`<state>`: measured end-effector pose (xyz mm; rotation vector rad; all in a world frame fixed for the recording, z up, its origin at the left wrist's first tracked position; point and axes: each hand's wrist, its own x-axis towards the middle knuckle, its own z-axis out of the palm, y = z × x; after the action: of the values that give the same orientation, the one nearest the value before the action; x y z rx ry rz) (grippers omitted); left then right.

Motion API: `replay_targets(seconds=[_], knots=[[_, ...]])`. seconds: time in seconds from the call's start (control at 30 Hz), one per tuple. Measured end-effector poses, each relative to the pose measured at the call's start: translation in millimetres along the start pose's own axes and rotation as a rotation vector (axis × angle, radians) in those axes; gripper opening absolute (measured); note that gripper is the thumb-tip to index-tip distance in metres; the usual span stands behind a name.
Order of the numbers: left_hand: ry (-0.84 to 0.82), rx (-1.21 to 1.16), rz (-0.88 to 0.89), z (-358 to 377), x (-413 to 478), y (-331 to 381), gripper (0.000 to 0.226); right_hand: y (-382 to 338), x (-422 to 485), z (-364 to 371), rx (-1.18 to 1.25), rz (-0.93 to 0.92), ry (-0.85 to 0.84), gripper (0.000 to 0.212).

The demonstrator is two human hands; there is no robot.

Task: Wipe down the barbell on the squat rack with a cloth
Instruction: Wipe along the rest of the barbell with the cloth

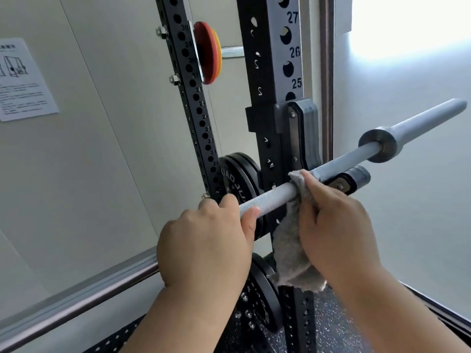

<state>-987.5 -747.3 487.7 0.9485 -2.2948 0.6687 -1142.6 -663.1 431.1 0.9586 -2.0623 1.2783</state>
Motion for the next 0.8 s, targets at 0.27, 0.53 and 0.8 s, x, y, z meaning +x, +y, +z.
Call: replay_targets(seconds=[0.27,0.53,0.8], knots=[[-0.007,-0.115,0.065,12,14,22,0.037,-2,12,-15,-0.022,0.053,-0.085,0.044],[-0.118,-0.14,0.067,15,22,32,0.035,-12,12,-23,-0.091,-0.092,-0.192,0.045],[-0.201,-0.025,-0.056,10,34,43,0.06,-6,19,-29,-0.245,-0.123,-0.367,0.077]])
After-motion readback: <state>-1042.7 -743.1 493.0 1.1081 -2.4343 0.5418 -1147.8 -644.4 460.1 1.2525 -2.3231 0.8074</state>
